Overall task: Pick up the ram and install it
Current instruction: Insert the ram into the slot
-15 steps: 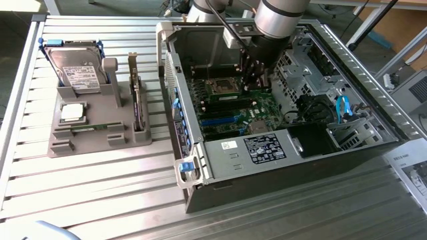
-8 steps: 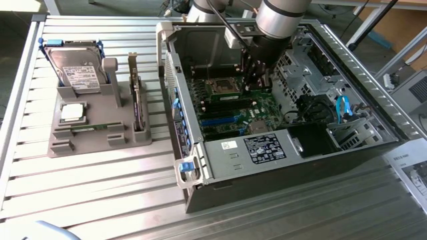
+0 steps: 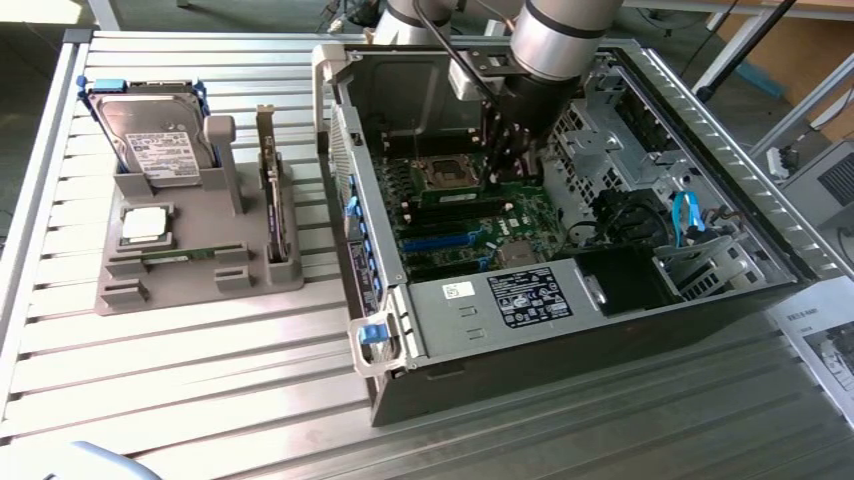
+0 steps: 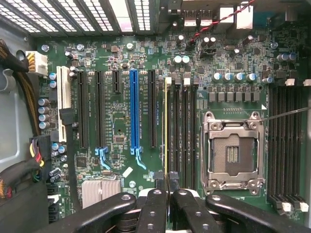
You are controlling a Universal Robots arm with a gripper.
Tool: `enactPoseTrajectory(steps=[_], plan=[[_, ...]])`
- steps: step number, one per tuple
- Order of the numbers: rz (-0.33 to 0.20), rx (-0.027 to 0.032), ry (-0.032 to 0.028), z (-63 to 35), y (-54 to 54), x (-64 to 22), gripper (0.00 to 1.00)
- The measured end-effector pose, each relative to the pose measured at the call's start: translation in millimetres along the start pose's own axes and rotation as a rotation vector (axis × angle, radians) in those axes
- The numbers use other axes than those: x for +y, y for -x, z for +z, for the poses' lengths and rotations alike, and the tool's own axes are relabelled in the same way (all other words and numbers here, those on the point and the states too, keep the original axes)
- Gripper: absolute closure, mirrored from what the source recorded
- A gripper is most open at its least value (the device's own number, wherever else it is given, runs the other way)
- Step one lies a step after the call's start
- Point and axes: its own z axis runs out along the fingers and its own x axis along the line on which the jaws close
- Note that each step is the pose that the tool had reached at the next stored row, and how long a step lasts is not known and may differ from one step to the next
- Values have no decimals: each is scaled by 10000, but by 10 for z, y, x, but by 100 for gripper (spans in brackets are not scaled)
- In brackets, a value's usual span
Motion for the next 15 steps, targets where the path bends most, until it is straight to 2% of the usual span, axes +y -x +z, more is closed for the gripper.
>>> enactPoseTrajectory(steps=[15], plan=[[0,3,1,119,0,-1,88]])
